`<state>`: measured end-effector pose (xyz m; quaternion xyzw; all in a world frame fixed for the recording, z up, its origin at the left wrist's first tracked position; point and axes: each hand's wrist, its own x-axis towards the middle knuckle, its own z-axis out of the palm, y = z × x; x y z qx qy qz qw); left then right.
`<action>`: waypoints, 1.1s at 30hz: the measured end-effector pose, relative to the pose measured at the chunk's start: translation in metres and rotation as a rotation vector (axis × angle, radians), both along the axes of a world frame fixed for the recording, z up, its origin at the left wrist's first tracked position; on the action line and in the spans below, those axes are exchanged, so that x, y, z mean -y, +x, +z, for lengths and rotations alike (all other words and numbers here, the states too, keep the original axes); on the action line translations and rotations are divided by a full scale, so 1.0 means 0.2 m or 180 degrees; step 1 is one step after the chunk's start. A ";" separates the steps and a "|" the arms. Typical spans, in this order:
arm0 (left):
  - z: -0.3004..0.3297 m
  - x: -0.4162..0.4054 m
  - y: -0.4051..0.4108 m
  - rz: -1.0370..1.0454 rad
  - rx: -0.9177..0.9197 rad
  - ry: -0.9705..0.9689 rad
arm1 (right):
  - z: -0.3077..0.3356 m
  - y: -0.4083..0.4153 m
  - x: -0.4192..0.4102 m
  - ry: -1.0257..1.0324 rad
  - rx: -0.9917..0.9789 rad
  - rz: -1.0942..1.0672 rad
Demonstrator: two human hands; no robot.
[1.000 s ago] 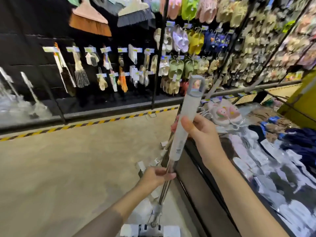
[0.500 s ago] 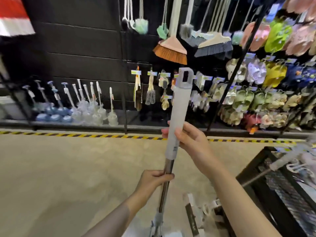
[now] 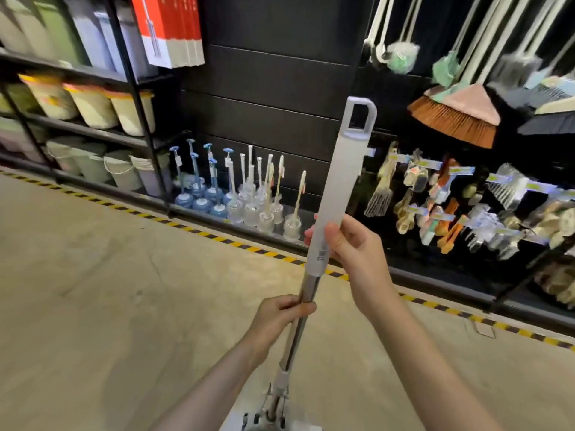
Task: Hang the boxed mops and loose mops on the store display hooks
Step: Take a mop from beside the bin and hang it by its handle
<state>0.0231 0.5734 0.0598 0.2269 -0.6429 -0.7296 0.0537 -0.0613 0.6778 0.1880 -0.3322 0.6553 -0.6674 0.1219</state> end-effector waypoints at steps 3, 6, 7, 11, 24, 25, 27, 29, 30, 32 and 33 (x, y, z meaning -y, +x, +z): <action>-0.01 0.29 -0.15 0.0193 0.0118 -0.0018 | -0.03 -0.19 0.31 -0.0105 0.0081 0.0086; 0.02 0.58 -0.32 0.0281 0.0176 0.0099 | -0.01 -0.39 0.61 -0.0165 0.0139 0.0206; 0.04 0.67 -0.38 0.0294 0.0186 0.0152 | -0.01 -0.46 0.70 -0.0176 0.0160 0.0243; 0.13 0.98 -0.58 0.0441 0.0140 0.0070 | 0.05 -0.70 1.04 -0.0262 0.0185 0.0355; 0.23 1.99 -1.15 0.0503 0.0018 0.0008 | 0.16 -1.29 2.09 -0.0386 -0.0181 0.0636; 0.24 2.08 -1.20 0.0469 0.0009 0.0001 | 0.17 -1.34 2.18 -0.0388 -0.0216 0.0614; 0.27 2.26 -1.33 0.0361 -0.0058 -0.0071 | 0.20 -1.45 2.35 -0.0391 -0.0288 0.0499; 0.31 2.44 -1.46 0.0232 -0.0095 -0.0142 | 0.26 -1.55 2.52 -0.0425 -0.0320 0.0419; 0.34 2.53 -1.52 0.0194 -0.0101 -0.0166 | 0.29 -1.61 2.60 -0.0446 -0.0341 0.0390; 0.39 2.70 -1.66 0.0053 -0.0155 -0.0269 | 0.35 -1.71 2.74 -0.0504 -0.0391 0.0261; 0.41 2.78 -1.73 -0.0036 -0.0179 -0.0339 | 0.38 -1.76 2.81 -0.0545 -0.0409 0.0185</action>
